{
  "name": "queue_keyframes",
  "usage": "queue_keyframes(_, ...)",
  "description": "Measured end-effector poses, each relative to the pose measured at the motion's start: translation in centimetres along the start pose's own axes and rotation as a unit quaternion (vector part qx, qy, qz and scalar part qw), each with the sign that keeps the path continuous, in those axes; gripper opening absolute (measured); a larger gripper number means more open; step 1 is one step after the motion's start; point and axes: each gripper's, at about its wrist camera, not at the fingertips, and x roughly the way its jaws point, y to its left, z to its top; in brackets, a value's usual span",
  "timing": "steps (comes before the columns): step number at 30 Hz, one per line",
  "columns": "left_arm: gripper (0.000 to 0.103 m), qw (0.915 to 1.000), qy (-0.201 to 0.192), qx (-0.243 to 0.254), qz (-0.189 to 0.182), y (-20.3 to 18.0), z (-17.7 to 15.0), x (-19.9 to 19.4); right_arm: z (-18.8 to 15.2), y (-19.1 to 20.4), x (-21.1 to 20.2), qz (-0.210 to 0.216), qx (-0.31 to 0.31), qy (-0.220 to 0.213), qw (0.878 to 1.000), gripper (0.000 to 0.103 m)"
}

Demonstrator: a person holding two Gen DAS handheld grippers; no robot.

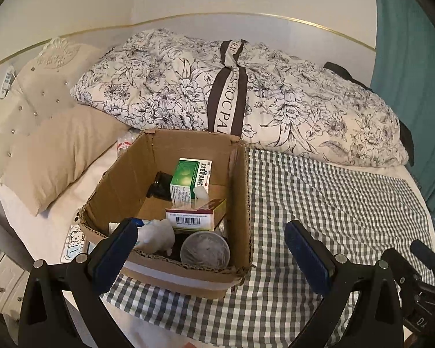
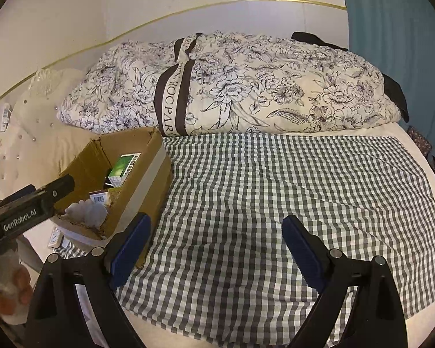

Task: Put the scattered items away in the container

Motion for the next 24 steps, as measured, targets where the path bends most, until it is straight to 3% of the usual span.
queue_keyframes(24,0.103,0.9999,0.016,0.004,0.002,-0.7,-1.1,0.5,-0.9,-1.3,0.3,-0.011,0.004,0.016,1.0,0.092)
